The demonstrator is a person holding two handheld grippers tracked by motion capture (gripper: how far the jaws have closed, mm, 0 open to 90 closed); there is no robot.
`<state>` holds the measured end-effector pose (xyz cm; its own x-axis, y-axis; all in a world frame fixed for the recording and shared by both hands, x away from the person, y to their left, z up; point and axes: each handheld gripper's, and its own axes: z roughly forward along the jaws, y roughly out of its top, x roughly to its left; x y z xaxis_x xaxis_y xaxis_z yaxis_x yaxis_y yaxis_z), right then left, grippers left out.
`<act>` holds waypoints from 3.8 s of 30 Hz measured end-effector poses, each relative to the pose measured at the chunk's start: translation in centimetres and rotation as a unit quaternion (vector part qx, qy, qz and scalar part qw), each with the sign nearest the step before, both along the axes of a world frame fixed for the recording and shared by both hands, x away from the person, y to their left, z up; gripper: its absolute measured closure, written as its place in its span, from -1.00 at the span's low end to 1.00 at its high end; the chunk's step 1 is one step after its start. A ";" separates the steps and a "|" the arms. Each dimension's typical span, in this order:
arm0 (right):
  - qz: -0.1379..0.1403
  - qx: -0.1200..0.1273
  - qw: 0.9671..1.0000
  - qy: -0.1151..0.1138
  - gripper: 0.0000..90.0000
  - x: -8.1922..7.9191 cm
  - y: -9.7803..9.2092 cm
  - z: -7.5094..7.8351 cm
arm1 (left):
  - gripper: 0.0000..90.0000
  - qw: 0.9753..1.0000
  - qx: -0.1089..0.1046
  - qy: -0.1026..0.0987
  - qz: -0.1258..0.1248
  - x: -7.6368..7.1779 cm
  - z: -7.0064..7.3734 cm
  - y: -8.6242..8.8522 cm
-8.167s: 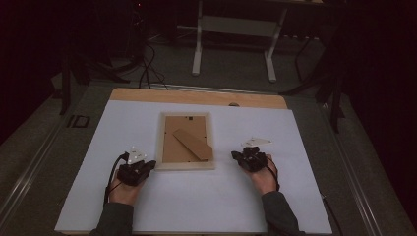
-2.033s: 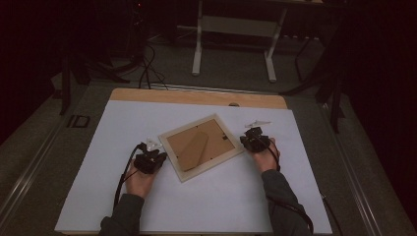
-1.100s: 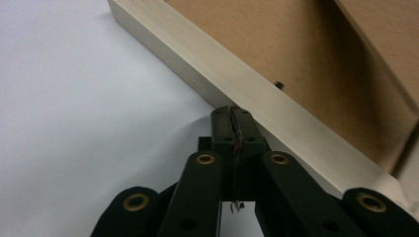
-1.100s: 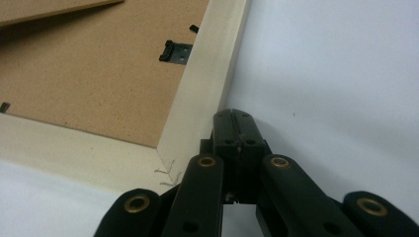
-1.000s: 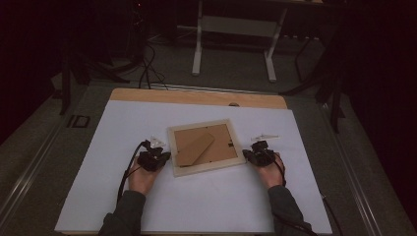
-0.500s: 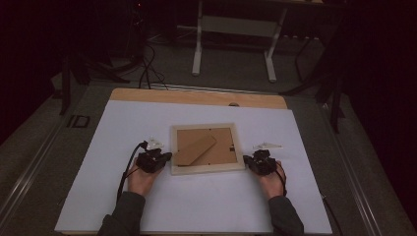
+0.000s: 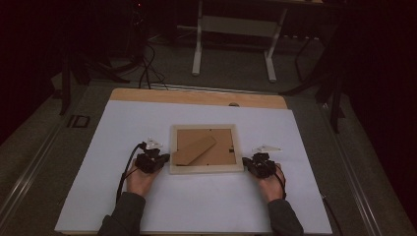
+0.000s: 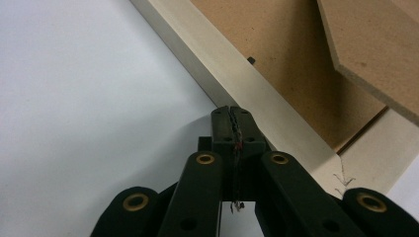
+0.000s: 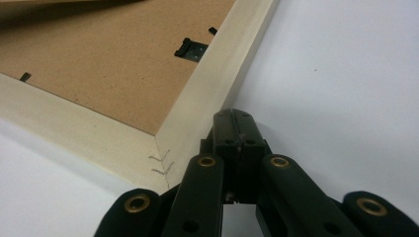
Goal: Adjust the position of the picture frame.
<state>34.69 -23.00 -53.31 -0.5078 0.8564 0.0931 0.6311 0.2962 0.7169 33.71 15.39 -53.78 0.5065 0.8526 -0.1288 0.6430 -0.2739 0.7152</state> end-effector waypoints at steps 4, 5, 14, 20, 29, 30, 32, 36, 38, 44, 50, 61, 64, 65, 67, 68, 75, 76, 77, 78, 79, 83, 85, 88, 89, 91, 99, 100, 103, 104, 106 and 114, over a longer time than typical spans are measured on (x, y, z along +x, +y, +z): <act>0.000 0.001 1.000 0.002 1.00 -0.5 0.0 0.0 | 1.00 1.000 0.000 -0.001 0.000 0.0 0.0 0.0; 0.001 0.001 1.000 0.002 1.00 -0.5 0.0 0.0 | 1.00 1.000 -0.001 -0.002 0.001 0.1 0.0 0.0; 0.002 -0.003 1.000 0.001 1.00 -0.8 0.2 0.0 | 1.00 1.000 0.001 -0.005 0.002 0.2 -0.1 0.1; 0.002 -0.002 1.000 0.001 1.00 -0.9 0.2 0.0 | 1.00 1.000 -0.001 -0.006 0.004 0.2 -0.1 0.1; 0.003 -0.003 1.000 0.000 1.00 -0.9 0.2 0.0 | 1.00 1.000 0.001 -0.007 0.006 0.2 -0.1 0.0; 0.003 -0.004 1.000 0.000 1.00 -0.9 0.2 0.0 | 1.00 1.000 0.001 -0.008 0.006 0.2 -0.1 0.0; 0.005 -0.006 1.000 -0.003 1.00 -1.0 0.2 0.0 | 1.00 1.000 0.001 -0.007 0.007 0.2 -0.1 0.0; 0.007 -0.005 1.000 -0.003 1.00 -0.9 0.3 0.0 | 1.00 1.000 0.000 -0.007 0.009 0.2 -0.1 0.1; 0.008 -0.005 1.000 -0.003 1.00 -0.9 0.3 0.0 | 1.00 1.000 -0.003 -0.006 0.011 0.2 -0.1 0.2; 0.009 -0.005 1.000 -0.004 1.00 -1.0 0.5 0.0 | 1.00 1.000 -0.007 -0.005 0.014 0.2 -0.2 0.4; 0.005 0.003 1.000 -0.003 1.00 -0.9 0.6 -0.1 | 1.00 1.000 -0.016 -0.003 0.022 0.0 -0.2 0.6; 0.006 0.006 1.000 -0.003 1.00 -0.6 0.9 -0.1 | 1.00 1.000 -0.014 -0.002 0.026 -0.2 -0.2 0.8; 0.006 0.009 1.000 -0.003 1.00 -0.5 0.9 -0.2 | 1.00 1.000 -0.016 -0.001 0.027 -0.3 -0.2 0.8; 0.006 0.011 1.000 -0.003 1.00 -0.4 0.9 -0.2 | 1.00 1.000 -0.016 -0.001 0.027 -0.3 -0.2 0.9; 0.004 0.012 1.000 -0.004 1.00 -0.3 0.9 -0.2 | 1.00 0.999 -0.015 0.000 0.031 -0.4 -0.2 0.8; 0.005 0.010 1.000 -0.005 1.00 -0.3 1.0 -0.2 | 1.00 0.999 -0.016 0.000 0.033 -0.4 -0.2 0.8; 0.006 0.010 1.000 -0.006 1.00 -0.1 1.1 -0.2 | 1.00 1.000 -0.012 0.000 0.029 -0.5 -0.2 1.0; 0.007 0.010 1.000 -0.006 1.00 -0.1 1.1 -0.2 | 1.00 1.000 -0.013 0.000 0.028 -0.5 -0.2 1.0; 0.007 0.010 1.000 -0.007 1.00 -0.1 1.1 -0.3 | 1.00 1.000 -0.014 0.000 0.027 -0.5 -0.2 1.1; 0.007 0.010 1.000 -0.007 1.00 -0.1 1.1 -0.3 | 1.00 1.000 -0.014 0.000 0.027 -0.5 -0.2 1.1; 0.007 0.010 1.000 -0.008 1.00 -0.1 1.1 -0.3 | 1.00 1.000 -0.017 0.001 0.026 -0.5 -0.2 1.1; 0.012 0.014 1.000 -0.009 0.92 0.0 0.8 -0.3 | 0.99 0.999 -0.029 0.012 0.024 -0.5 -0.2 1.4; 0.012 0.013 1.000 -0.011 0.89 0.0 0.8 -0.3 | 0.98 0.999 -0.027 0.011 0.023 -0.6 0.0 1.4; 0.012 -0.004 1.000 -0.017 0.84 -0.2 0.9 -0.2 | 0.94 0.999 -0.030 0.012 0.022 -0.7 0.1 1.5; 0.012 -0.007 1.000 -0.018 0.83 -0.3 0.9 -0.1 | 0.93 0.999 -0.031 0.012 0.022 -0.7 0.1 1.5; 0.012 -0.006 1.000 -0.022 0.80 -0.3 0.8 0.0 | 0.89 0.999 -0.037 0.010 0.024 -0.7 0.2 1.7; 0.010 0.010 0.999 -0.035 0.68 -0.5 0.2 1.0 | 0.76 0.998 -0.049 0.006 0.031 -0.8 0.6 2.3; 0.011 0.013 0.999 -0.037 0.67 -0.5 0.1 1.1 | 0.75 0.998 -0.049 0.006 0.032 -0.7 0.7 2.4; 0.009 0.018 0.999 -0.038 0.62 -0.6 -0.1 1.2 | 0.71 0.998 -0.052 0.005 0.035 -0.8 0.8 2.5; 0.007 0.019 0.999 -0.039 0.61 -0.7 -0.1 1.3 | 0.70 0.998 -0.053 0.004 0.035 -0.8 0.9 2.6; 0.007 0.022 0.999 -0.039 0.59 -0.7 -0.3 1.3 | 0.67 0.998 -0.060 0.004 0.031 -0.7 1.2 2.6; 0.008 0.036 0.999 -0.032 0.50 -0.7 -0.6 1.4 | 0.57 0.997 -0.068 -0.004 0.024 -0.6 2.1 2.6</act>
